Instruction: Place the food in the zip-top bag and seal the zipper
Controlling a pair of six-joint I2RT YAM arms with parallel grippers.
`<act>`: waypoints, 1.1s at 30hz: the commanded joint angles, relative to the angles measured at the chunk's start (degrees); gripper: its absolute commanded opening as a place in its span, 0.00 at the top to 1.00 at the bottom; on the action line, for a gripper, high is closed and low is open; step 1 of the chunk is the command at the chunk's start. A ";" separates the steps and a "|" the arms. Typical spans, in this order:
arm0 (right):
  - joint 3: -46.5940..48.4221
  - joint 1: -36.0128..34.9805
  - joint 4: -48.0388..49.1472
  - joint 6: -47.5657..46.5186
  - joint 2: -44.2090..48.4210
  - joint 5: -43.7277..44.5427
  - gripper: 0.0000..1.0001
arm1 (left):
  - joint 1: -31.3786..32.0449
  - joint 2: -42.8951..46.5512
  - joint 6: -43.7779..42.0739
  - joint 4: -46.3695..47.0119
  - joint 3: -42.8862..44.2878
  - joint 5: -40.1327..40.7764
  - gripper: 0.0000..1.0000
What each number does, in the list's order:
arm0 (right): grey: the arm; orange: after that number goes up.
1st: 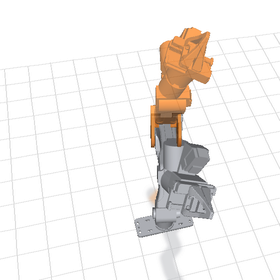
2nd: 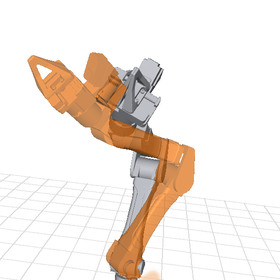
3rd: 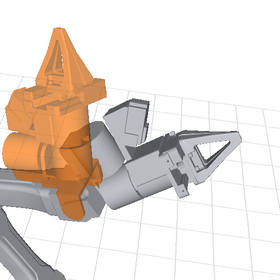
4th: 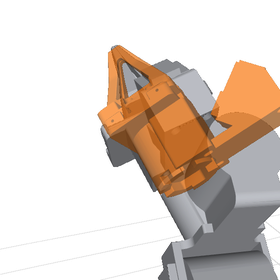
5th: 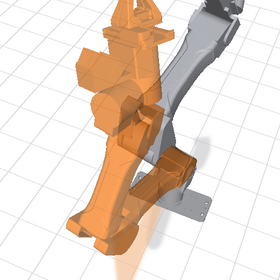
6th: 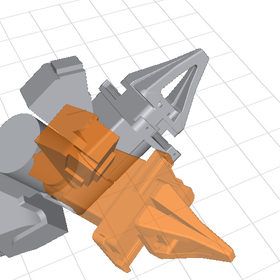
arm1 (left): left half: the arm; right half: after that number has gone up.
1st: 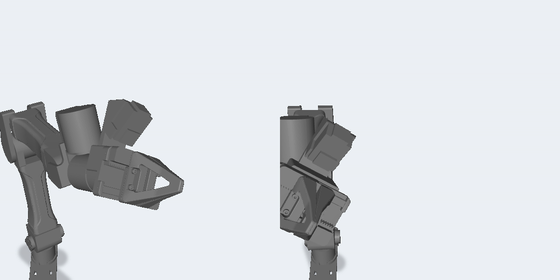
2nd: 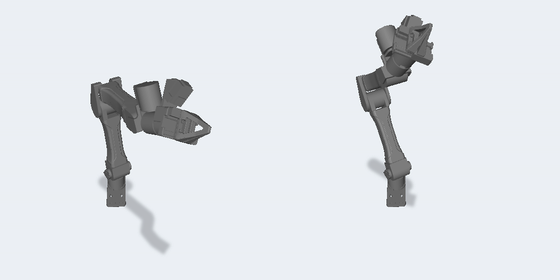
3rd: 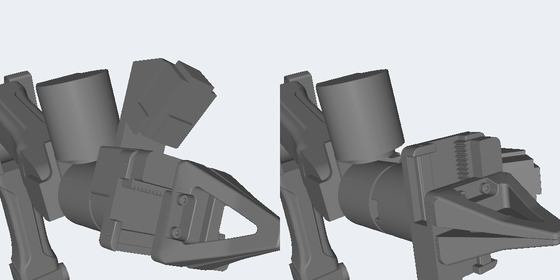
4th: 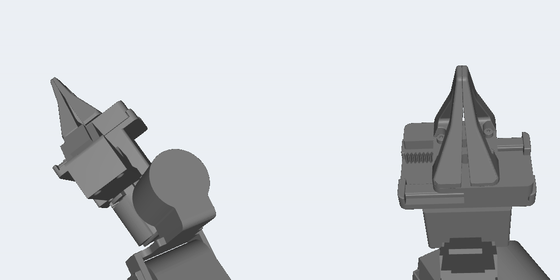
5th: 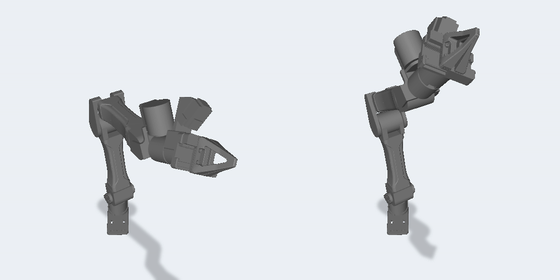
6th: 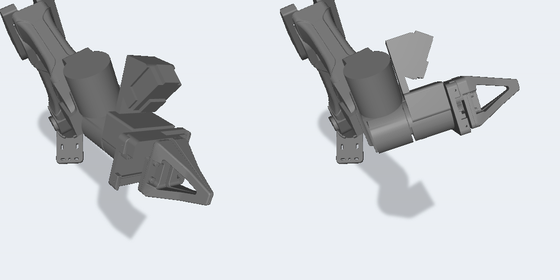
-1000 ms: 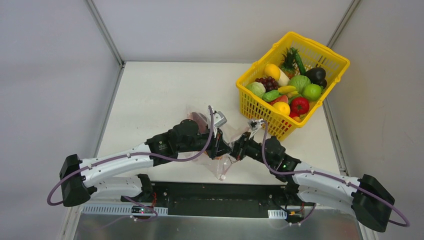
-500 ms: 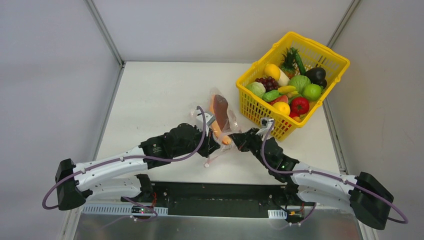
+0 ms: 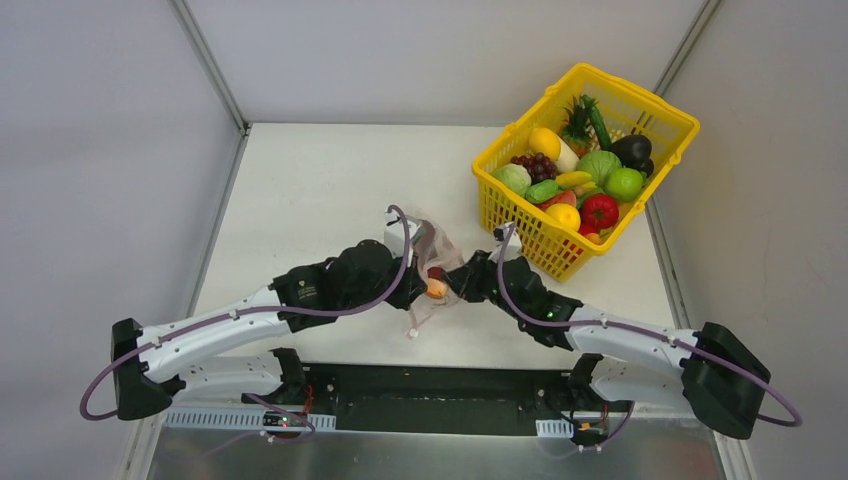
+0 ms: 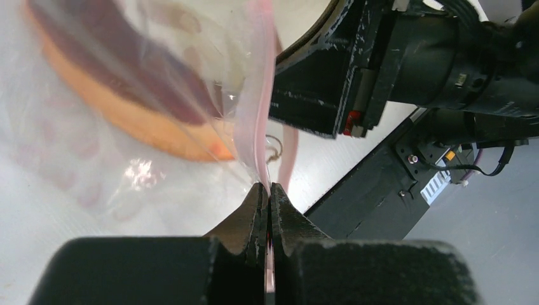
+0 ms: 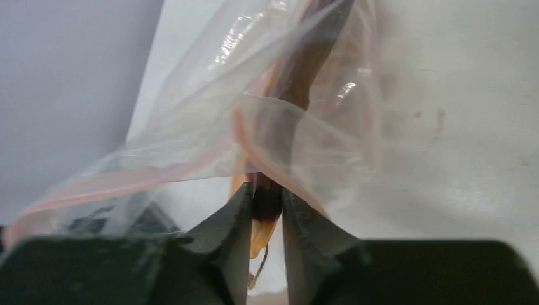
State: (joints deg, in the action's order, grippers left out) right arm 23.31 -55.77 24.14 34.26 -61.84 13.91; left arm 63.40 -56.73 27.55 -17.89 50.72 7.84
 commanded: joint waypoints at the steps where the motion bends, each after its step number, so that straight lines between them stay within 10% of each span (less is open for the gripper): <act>1: 6.34 0.08 -2.71 -2.29 2.72 -14.43 0.71 | 0.24 -1.05 0.73 0.26 3.13 1.45 1.00; 16: 6.56 0.11 -21.56 -3.85 22.98 -14.81 0.58 | 0.25 -5.82 2.15 -1.21 5.28 5.55 1.00; 33: 33.17 0.18 -33.34 -27.60 18.80 26.27 0.41 | 0.26 -5.42 2.67 0.21 2.23 5.98 1.00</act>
State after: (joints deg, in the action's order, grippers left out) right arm 50.00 -55.70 -8.19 17.12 -40.34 23.83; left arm 63.40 -63.46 29.43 -19.07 54.08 11.64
